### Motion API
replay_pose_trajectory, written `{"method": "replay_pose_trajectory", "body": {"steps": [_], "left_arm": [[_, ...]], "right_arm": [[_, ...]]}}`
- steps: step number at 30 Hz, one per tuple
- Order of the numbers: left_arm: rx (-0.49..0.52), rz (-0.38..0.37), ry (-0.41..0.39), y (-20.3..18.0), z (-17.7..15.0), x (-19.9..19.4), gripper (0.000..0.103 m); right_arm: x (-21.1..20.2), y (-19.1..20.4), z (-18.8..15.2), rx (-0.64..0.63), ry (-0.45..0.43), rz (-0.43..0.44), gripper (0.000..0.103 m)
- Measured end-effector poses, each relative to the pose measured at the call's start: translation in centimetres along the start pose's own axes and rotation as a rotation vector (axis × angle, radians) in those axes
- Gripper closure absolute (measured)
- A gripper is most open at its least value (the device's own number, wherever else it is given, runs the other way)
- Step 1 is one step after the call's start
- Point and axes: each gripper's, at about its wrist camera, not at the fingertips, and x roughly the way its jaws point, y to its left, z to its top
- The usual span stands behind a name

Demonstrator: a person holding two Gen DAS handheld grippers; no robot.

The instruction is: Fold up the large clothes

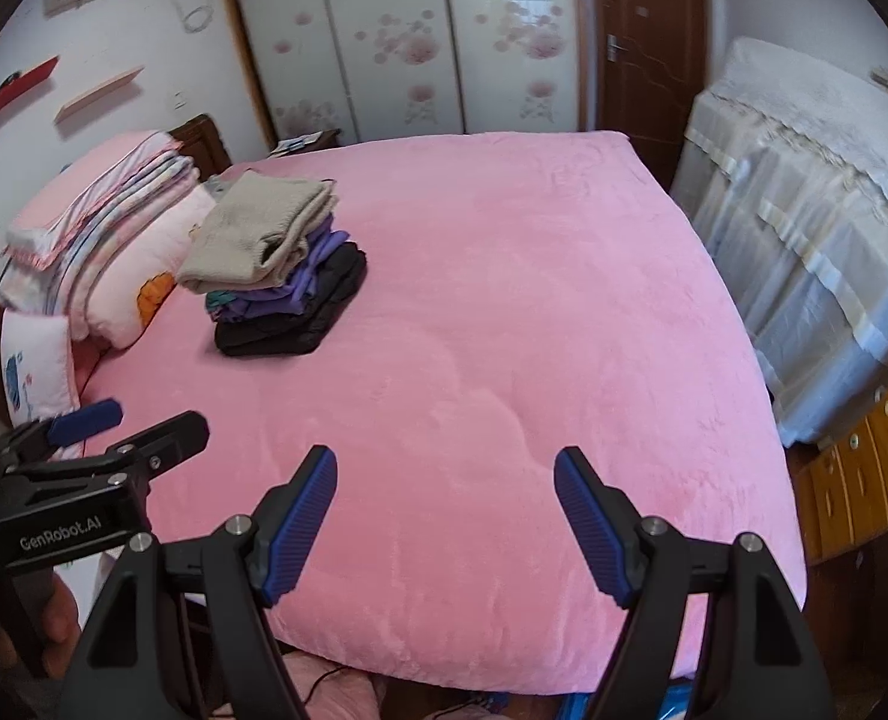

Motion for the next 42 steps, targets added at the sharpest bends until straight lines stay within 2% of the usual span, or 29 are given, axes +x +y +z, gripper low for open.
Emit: {"method": "replay_pose_trajectory", "body": {"steps": [9, 22, 42], "left_arm": [[0.014, 0.058, 0.004, -0.1, -0.9, 1.0, 0.007], [0.077, 0.069, 0.013, -1.1, -1.4, 1.1, 0.007], [0.061, 0.067, 0.027, -0.9, -1.7, 1.1, 0.007]], "right_arm": [[1.1, -0.1, -1.0, 0.009, 0.025, -0.045, 0.028], [1.5, 0.9, -1.5, -0.020, 0.039, -0.059, 0.028], [1.5, 1.2, -1.7, -0.035, 0.047, -0.053, 0.028]]}}
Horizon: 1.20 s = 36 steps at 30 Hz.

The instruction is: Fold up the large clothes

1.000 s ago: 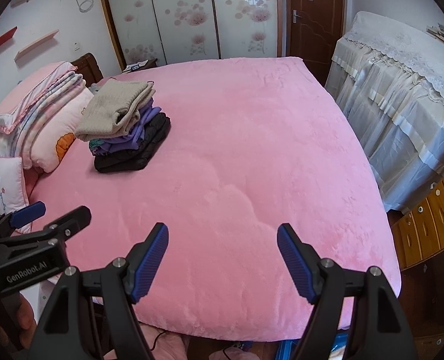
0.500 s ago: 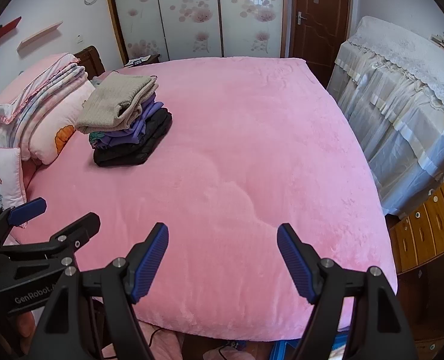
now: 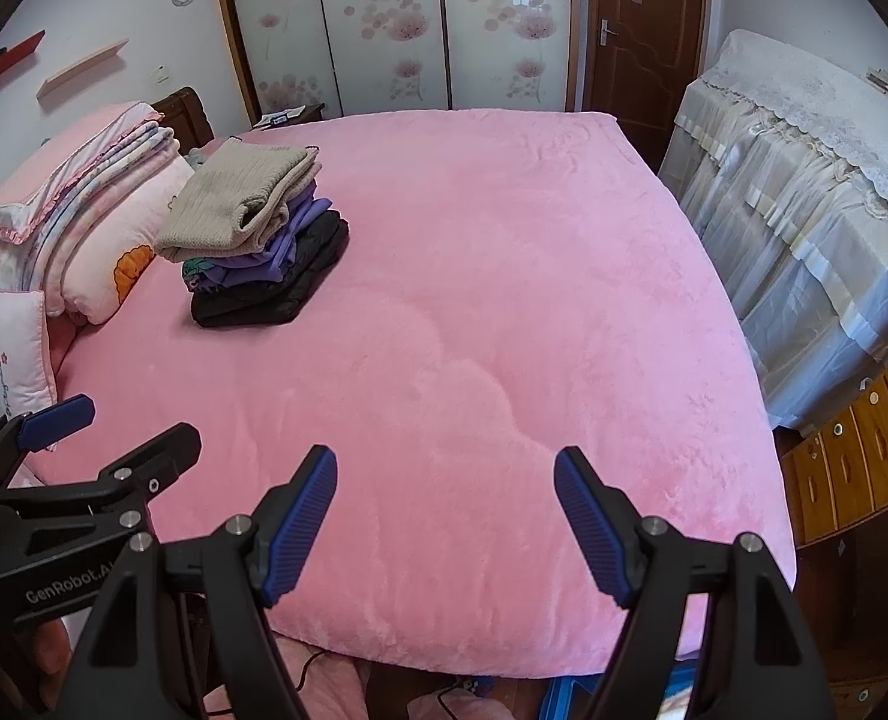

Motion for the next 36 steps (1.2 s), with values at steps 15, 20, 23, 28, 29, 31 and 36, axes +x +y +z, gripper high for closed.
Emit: {"method": "replay_pose_trajectory", "body": {"steps": [15, 20, 23, 28, 29, 31, 36], "left_arm": [[0.000, 0.000, 0.005, -0.1, 0.2, 0.1, 0.007], [0.000, 0.001, 0.005, -0.1, 0.2, 0.2, 0.007], [0.000, 0.000, 0.007, -0.2, 0.3, 0.2, 0.007], [-0.007, 0.005, 0.012, -0.6, 0.4, 0.5, 0.007], [-0.007, 0.006, 0.012, -0.6, 0.5, 0.5, 0.007], [-0.006, 0.007, 0.012, -0.6, 0.5, 0.6, 0.007], [-0.015, 0.011, 0.018, -1.2, 0.6, 0.6, 0.007]], "right_arm": [[0.0, -0.1, 0.1, 0.003, 0.005, 0.003, 0.028], [0.0, -0.3, 0.2, 0.003, 0.007, 0.006, 0.028], [0.0, -0.3, 0.2, 0.003, 0.008, 0.006, 0.028], [0.4, -0.7, 0.3, 0.001, 0.013, 0.011, 0.028], [0.4, -0.6, 0.3, 0.001, 0.012, 0.011, 0.028], [0.4, -0.6, 0.2, 0.002, 0.013, 0.012, 0.028], [0.7, -0.9, 0.5, -0.001, 0.019, 0.016, 0.028]]}}
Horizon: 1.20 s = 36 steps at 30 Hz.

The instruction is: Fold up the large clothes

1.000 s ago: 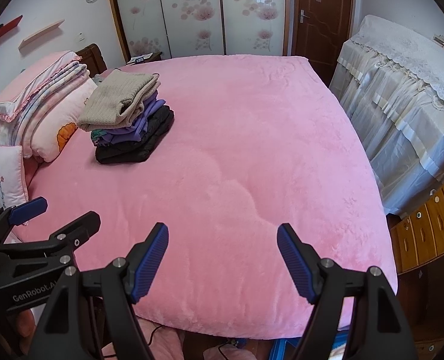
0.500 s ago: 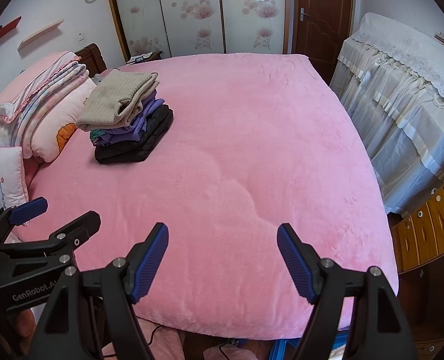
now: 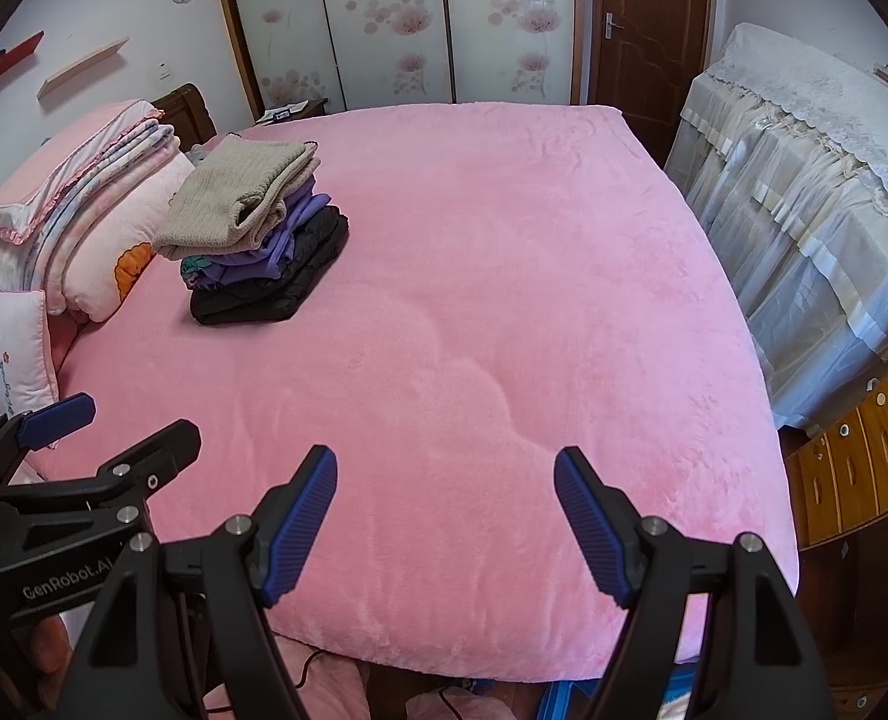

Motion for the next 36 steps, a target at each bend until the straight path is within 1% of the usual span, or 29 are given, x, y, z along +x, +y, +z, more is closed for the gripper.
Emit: {"method": "replay_pose_trajectory", "body": {"steps": [36], "left_arm": [[-0.018, 0.006, 0.024, -0.7, 0.5, 1.1, 0.007]], "right_arm": [[0.8, -0.1, 0.0, -0.001, 0.012, 0.007, 0.028]]}}
